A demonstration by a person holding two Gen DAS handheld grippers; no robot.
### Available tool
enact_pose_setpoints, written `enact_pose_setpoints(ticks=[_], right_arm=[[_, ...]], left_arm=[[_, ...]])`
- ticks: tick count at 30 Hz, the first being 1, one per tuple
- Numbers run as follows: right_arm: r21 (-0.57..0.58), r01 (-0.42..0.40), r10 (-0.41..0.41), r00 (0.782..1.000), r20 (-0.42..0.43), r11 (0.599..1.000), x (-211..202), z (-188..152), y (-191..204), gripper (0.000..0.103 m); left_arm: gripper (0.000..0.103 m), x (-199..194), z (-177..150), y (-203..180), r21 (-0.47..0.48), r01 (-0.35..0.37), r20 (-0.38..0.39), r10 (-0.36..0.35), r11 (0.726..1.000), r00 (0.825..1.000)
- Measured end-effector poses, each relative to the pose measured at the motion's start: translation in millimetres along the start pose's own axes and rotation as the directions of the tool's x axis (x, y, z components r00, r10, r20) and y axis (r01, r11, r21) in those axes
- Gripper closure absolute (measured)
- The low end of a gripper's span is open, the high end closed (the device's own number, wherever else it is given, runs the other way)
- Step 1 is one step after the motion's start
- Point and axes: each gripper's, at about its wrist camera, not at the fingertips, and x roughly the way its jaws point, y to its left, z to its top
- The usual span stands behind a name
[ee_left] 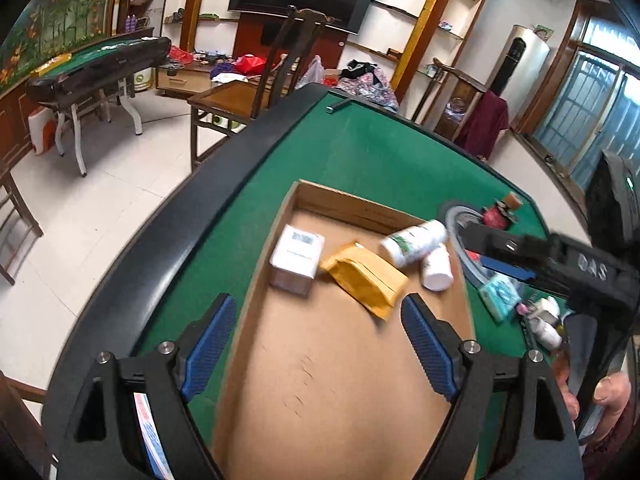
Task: Organize objects
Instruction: 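Move both tools back over the table items, then grasp the blue cartoon packet with the left tool while the right grasps the black marker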
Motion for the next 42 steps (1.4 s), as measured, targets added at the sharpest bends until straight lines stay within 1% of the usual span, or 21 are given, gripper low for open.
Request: enact_pose_setpoints(ticks=[3, 6, 9, 12, 16, 17, 19, 20, 21, 22, 25, 27, 29, 31, 32, 33, 34, 37, 40, 42], right_arm=[[-0.035, 0.047, -0.046, 0.998, 0.053, 0.998, -34, -20, -15, 0.018], [-0.04, 0.127, -0.122, 0.986, 0.111, 0.991, -69, -46, -40, 0.014], [-0.01, 0.2, -0.196, 0.968, 0.155, 0.98, -102, -72, -73, 0.012], [0.062, 0.238, -0.245, 0.952, 0.185, 0.969, -130, -94, -111, 0.011], [0.175, 0.267, -0.302, 0.928, 0.217, 0.948, -160, -108, -163, 0.011], [0.208, 0.265, -0.311, 0.921, 0.233, 0.941, -168, -109, -177, 0.011], [0.242, 0.271, -0.332, 0.906, 0.264, 0.932, -180, -109, -191, 0.011], [0.255, 0.282, -0.35, 0.893, 0.284, 0.925, -186, -109, -199, 0.011], [0.261, 0.291, -0.363, 0.883, 0.298, 0.921, -189, -108, -205, 0.011], [0.266, 0.301, -0.377, 0.872, 0.312, 0.916, -192, -106, -212, 0.011], [0.278, 0.32, -0.403, 0.853, 0.331, 0.906, -194, -102, -224, 0.011], [0.293, 0.311, -0.402, 0.852, 0.337, 0.904, -194, -102, -235, 0.011], [0.31, 0.282, -0.385, 0.855, 0.348, 0.908, -194, -107, -246, 0.011], [0.324, 0.275, -0.386, 0.851, 0.355, 0.905, -194, -112, -254, 0.011], [0.336, 0.261, -0.377, 0.858, 0.35, 0.905, -196, -113, -259, 0.011], [0.344, 0.237, -0.36, 0.863, 0.354, 0.909, -197, -113, -262, 0.011], [0.351, 0.217, -0.347, 0.863, 0.368, 0.911, -201, -112, -263, 0.011], [0.358, 0.21, -0.352, 0.849, 0.395, 0.91, -209, -115, -261, 0.011], [0.364, 0.199, -0.348, 0.842, 0.411, 0.91, -214, -116, -259, 0.01], [0.368, 0.192, -0.345, 0.842, 0.414, 0.91, -215, -116, -260, 0.01]], left_arm=[[0.018, -6, -14, -13, -0.001, 0.04, -0.017, -0.04, 0.999, 0.999], [0.018, -8, -31, -35, 0.021, 0.103, -0.055, -0.102, 0.994, 0.993], [0.018, -10, -43, -62, 0.065, 0.141, -0.069, -0.136, 0.988, 0.988], [0.018, -6, -56, -98, 0.124, 0.179, -0.094, -0.168, 0.976, 0.981], [0.018, 3, -69, -137, 0.194, 0.196, -0.137, -0.172, 0.961, 0.976], [0.018, 4, -71, -144, 0.207, 0.195, -0.139, -0.169, 0.959, 0.976], [0.018, 6, -73, -163, 0.256, 0.178, -0.127, -0.149, 0.95, 0.981], [0.018, 7, -73, -172, 0.286, 0.164, -0.113, -0.137, 0.944, 0.984], [0.018, 9, -72, -181, 0.32, 0.15, -0.097, -0.125, 0.935, 0.987], [0.018, 12, -71, -193, 0.368, 0.131, -0.081, -0.108, 0.921, 0.991], [0.018, 24, -67, -213, 0.457, 0.093, -0.072, -0.067, 0.884, 0.995], [0.018, 38, -64, -225, 0.494, 0.09, -0.085, -0.055, 0.865, 0.995], [0.018, 57, -58, -235, 0.519, 0.077, -0.109, -0.024, 0.851, 0.994], [0.018, 78, -53, -246, 0.553, 0.075, -0.13, -0.003, 0.83, 0.992], [0.018, 85, -52, -251, 0.569, 0.071, -0.132, 0.006, 0.819, 0.991], [0.018, 98, -50, -258, 0.601, 0.055, -0.131, 0.03, 0.797, 0.991], [0.018, 106, -49, -262, 0.621, 0.048, -0.133, 0.044, 0.782, 0.99], [0.018, 130, -48, -275, 0.682, 0.045, -0.148, 0.077, 0.73, 0.986], [0.018, 148, -48, -283, 0.72, 0.062, -0.173, 0.093, 0.691, 0.98], [0.018, 159, -48, -287, 0.743, 0.055, -0.172, 0.112, 0.667, 0.979]])
